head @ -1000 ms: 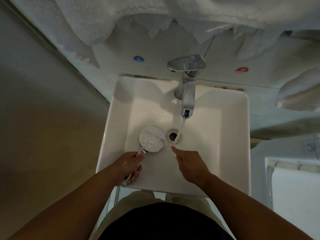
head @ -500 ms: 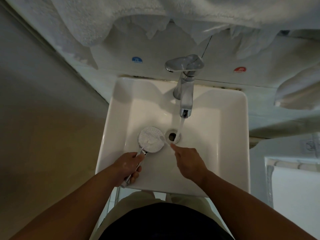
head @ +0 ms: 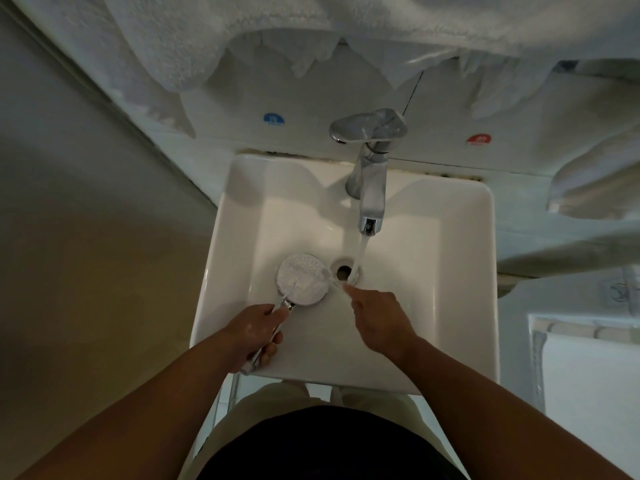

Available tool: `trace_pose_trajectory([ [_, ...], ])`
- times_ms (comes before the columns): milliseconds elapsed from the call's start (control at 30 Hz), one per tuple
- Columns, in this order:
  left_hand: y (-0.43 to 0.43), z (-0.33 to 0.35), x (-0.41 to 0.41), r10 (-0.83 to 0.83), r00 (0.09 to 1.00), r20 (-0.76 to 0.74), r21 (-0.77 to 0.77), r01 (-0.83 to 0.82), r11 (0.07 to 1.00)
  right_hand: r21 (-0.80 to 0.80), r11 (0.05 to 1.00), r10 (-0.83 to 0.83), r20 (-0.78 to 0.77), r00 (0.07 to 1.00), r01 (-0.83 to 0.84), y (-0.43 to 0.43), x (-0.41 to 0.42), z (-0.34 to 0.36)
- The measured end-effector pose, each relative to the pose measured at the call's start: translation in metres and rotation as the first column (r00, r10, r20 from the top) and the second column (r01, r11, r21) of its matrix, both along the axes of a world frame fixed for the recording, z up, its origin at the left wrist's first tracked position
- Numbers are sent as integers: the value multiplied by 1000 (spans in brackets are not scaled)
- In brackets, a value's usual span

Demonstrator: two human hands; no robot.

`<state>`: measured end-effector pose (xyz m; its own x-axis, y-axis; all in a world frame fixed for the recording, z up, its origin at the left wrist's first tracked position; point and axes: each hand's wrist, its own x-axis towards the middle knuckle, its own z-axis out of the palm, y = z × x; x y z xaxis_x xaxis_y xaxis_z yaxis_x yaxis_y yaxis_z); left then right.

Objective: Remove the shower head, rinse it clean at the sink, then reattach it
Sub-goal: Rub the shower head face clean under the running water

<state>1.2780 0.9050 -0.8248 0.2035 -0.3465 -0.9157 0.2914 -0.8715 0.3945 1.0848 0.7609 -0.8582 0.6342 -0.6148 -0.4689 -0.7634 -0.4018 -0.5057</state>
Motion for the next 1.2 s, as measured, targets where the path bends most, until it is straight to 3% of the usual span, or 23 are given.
trace_pose_trajectory([
  [133,2,-2,1,0,1000,-5,2,0,1000,105,979,170,59,984,-175,24,3,9],
  [267,1,-3,1,5,1000,-9,-3,-5,1000,-17,1000,-8,10,1000,9,1,0,-3],
  [400,2,-3,2,2,1000,-11,-4,-2,1000,121,977,166,70,984,-173,25,2,7],
  [533,1,-2,1,4,1000,-9,-2,-4,1000,-12,1000,-5,2,1000,5,4,4,-4],
  [667,1,1,0,-21,1000,12,-10,21,1000,113,975,183,73,980,-190,30,6,8],
  [800,-1,2,0,-27,1000,12,-14,27,1000,7,1000,12,6,1000,-12,6,4,0],
  [933,1,1,0,-30,999,14,-6,30,1000,93,975,202,23,979,-204,33,11,11],
  [1067,-1,1,0,-46,999,17,-14,46,999,-29,999,32,-29,999,-33,6,10,2],
  [1200,1,-2,1,-34,999,10,-20,34,999,90,979,183,25,983,-184,35,15,9],
])
